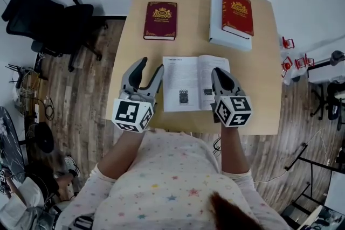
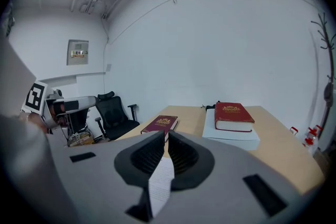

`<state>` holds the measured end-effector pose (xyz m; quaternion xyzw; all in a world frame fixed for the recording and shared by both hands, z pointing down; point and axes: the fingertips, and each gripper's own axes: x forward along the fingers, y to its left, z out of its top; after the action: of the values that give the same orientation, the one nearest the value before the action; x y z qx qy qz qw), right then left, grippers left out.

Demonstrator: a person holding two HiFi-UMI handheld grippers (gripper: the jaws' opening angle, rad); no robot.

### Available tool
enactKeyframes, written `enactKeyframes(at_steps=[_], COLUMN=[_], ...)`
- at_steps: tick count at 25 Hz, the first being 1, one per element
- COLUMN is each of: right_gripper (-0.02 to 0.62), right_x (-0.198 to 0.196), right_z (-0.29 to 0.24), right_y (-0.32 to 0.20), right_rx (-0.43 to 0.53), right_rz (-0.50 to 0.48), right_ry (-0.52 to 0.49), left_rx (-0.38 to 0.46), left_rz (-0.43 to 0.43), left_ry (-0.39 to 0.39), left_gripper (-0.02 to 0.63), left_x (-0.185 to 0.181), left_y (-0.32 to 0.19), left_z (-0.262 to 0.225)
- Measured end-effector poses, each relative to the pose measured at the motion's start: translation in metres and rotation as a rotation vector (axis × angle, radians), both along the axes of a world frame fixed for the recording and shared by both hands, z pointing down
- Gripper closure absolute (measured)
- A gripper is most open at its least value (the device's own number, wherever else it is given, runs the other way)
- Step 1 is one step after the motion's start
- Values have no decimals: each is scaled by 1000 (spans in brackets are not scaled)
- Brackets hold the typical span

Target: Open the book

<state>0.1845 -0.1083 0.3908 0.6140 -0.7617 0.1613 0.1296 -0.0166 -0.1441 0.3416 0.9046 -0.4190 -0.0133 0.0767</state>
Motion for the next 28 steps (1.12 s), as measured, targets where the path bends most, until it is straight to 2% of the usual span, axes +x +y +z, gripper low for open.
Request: enactKeyframes(at_steps=[14,28], right_gripper=[594,594], right_x=[-6,-8], right_z=[-45,-71], right_y=[3,16], right_rx=[136,204], right_rz=[-12,-8], right_ry=[-12,-5], left_rx=[36,56], left_rz=[-12,-16], left_ry=[-48,-32], left_gripper=[556,588], left_x=[1,1], left_y=[9,13], left_z=[-8,-18])
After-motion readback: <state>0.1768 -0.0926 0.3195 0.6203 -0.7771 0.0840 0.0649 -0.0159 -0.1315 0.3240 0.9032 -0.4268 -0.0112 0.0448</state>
